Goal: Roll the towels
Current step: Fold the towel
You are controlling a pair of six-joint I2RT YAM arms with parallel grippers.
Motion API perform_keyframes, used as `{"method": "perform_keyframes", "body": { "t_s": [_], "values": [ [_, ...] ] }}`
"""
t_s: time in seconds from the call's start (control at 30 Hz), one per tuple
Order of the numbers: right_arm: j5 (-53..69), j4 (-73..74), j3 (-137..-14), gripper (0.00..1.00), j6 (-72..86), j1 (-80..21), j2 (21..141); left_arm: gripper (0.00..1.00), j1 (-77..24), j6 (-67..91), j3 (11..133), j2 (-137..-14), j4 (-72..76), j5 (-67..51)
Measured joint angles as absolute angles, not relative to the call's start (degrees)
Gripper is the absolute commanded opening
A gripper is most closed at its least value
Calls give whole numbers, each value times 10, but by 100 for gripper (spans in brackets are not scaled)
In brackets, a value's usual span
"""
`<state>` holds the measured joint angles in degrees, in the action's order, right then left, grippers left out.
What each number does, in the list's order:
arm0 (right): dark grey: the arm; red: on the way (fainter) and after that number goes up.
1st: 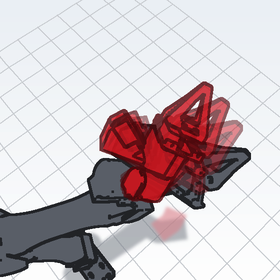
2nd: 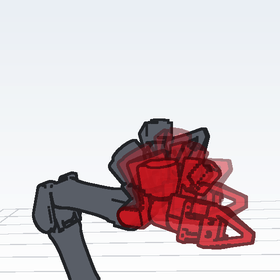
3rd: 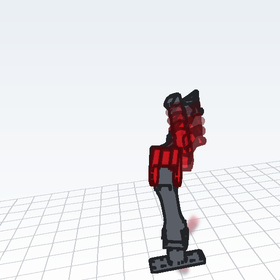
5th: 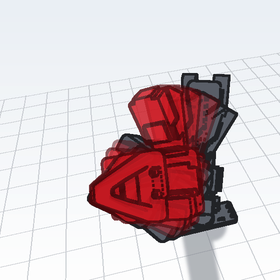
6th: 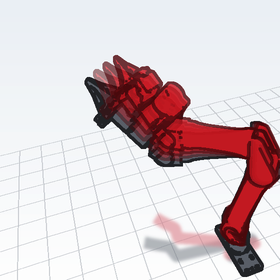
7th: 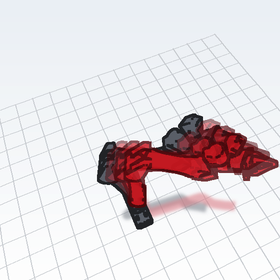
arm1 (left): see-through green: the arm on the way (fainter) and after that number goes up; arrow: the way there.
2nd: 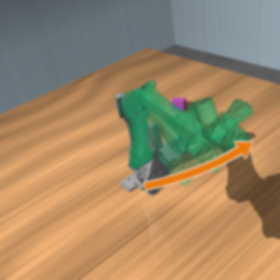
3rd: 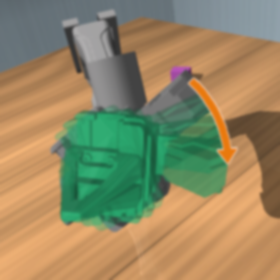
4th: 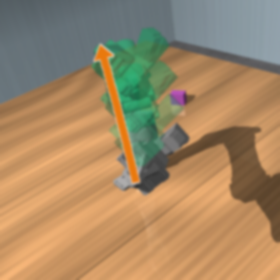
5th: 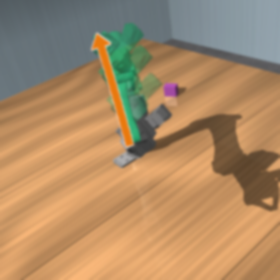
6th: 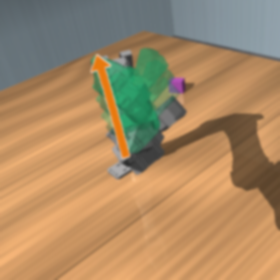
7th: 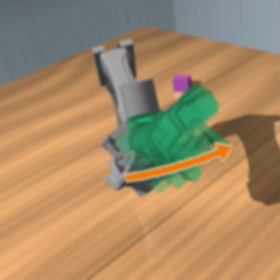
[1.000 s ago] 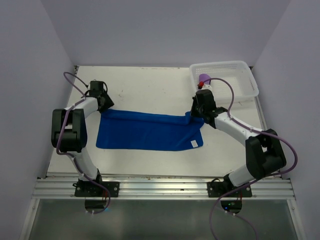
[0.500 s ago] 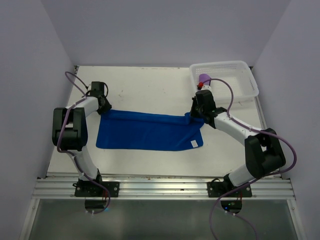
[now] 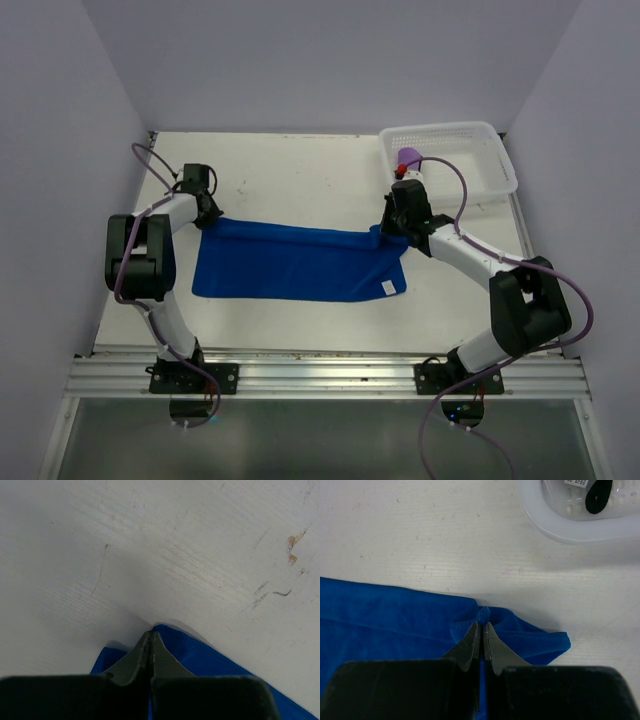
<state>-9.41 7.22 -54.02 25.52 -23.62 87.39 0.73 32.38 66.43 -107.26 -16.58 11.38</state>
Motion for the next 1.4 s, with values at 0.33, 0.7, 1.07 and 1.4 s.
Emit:
{"method": "perform_keyframes", "body": {
  "t_s": [0.33, 0.7, 1.07, 1.4],
  "values": [
    [-94, 72, -540, 0, 255, -236, 874, 0, 7, 321, 664, -1055, -165, 117],
    [-94, 78, -540, 0, 255, -236, 861, 20, 7, 317, 664, -1007, -163, 121],
    [-94, 78, -540, 0, 255, -236, 861, 38, 7, 318, 613, -1007, -157, 95],
    [-94, 78, -540, 0, 255, -236, 861, 36, -14, 318, 604, -1007, -156, 94]
  ]
}}
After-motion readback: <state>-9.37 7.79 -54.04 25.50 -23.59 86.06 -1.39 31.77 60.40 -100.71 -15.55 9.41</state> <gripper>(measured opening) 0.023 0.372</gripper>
